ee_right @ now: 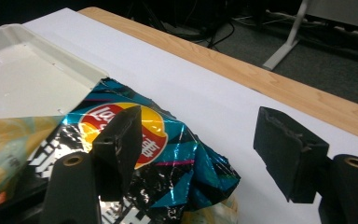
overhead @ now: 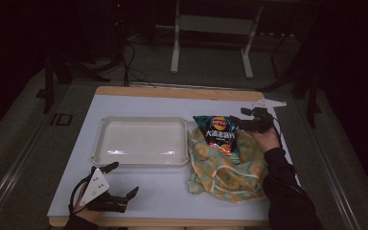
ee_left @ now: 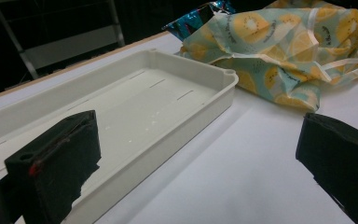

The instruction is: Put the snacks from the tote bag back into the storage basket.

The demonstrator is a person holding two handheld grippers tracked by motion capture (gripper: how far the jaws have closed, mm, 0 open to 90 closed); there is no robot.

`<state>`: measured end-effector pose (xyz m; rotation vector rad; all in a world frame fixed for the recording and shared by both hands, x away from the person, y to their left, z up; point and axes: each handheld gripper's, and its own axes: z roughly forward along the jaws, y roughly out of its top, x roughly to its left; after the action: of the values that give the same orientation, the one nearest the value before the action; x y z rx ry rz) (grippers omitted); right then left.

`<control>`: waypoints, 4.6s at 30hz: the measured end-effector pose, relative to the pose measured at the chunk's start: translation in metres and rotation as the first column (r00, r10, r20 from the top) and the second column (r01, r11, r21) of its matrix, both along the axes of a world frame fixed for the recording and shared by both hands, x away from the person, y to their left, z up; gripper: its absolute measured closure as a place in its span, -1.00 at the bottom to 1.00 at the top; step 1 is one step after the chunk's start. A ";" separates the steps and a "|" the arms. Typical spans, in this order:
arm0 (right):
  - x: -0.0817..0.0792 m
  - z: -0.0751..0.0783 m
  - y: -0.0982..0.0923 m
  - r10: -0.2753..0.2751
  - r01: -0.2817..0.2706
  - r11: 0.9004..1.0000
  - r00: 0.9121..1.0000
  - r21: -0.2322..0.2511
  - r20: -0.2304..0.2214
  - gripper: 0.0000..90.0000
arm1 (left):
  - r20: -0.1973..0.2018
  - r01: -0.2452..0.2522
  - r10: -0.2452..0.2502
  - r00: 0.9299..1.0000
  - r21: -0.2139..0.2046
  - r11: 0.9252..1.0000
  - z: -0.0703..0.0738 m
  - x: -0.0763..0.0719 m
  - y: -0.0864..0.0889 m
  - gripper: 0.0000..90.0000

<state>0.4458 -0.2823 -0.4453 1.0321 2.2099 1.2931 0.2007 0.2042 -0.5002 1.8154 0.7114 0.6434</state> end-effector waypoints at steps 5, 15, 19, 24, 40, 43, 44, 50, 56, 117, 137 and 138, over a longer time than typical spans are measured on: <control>0.008 -0.012 -0.003 0.003 -0.003 1.000 0.999 -0.001 -0.046 -0.35 | -0.002 -0.001 0.001 1.000 0.003 1.000 0.000 0.000 0.000 -0.99; 0.017 -0.028 -0.005 0.048 -0.046 0.999 0.989 0.017 -0.141 -0.43 | -0.007 -0.002 0.002 1.000 0.002 1.000 -0.001 0.001 0.000 -0.99; 0.021 -0.034 -0.003 0.055 -0.055 0.998 0.984 0.005 -0.171 -0.41 | -0.011 0.000 0.000 1.000 0.003 1.000 -0.001 0.002 0.000 -0.99; 0.026 -0.035 -0.003 0.084 -0.087 0.996 0.973 -0.003 -0.214 -0.25 | -0.014 0.002 -0.002 1.000 0.005 1.000 -0.001 0.002 -0.001 -0.99; 0.027 -0.037 0.008 0.151 -0.167 0.986 0.937 -0.023 -0.316 0.97 | -0.011 0.005 -0.005 1.000 0.002 1.000 -0.001 0.001 -0.001 -0.99; 0.023 -0.033 0.011 0.141 -0.163 0.986 0.944 -0.047 -0.298 0.98 | -0.011 0.004 -0.004 1.000 0.002 1.000 -0.001 0.001 -0.001 -0.99; 0.022 -0.032 0.012 0.142 -0.163 0.985 0.947 -0.050 -0.289 0.98 | -0.009 0.004 -0.004 1.000 0.002 1.000 -0.001 0.001 -0.001 -0.99; 0.014 -0.023 0.010 0.141 -0.160 0.986 0.954 -0.052 -0.265 0.99 | -0.009 0.002 -0.002 1.000 0.003 1.000 0.000 0.001 0.000 -0.99; 0.004 -0.009 0.011 0.147 -0.164 0.985 0.964 -0.056 -0.223 1.00 | -0.008 -0.002 0.002 1.000 0.005 1.000 0.000 0.001 0.000 -0.99; -0.047 0.163 0.066 0.201 -0.198 0.979 0.973 -0.036 0.112 1.00 | -0.007 -0.014 0.014 1.000 0.007 1.000 0.000 -0.001 0.001 -0.99; -0.045 0.151 0.147 0.318 -0.324 0.946 0.938 0.019 0.134 1.00 | -0.009 -0.012 0.012 1.000 0.010 1.000 0.000 -0.001 0.001 -0.99; -0.046 0.151 0.151 0.323 -0.329 0.944 0.937 0.022 0.134 1.00 | -0.009 -0.012 0.012 1.000 0.010 1.000 0.000 -0.001 0.001 -0.99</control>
<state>0.4001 -0.1308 -0.2946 0.5893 2.3288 1.5064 0.1998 0.2053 -0.4999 1.8252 0.7268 0.6475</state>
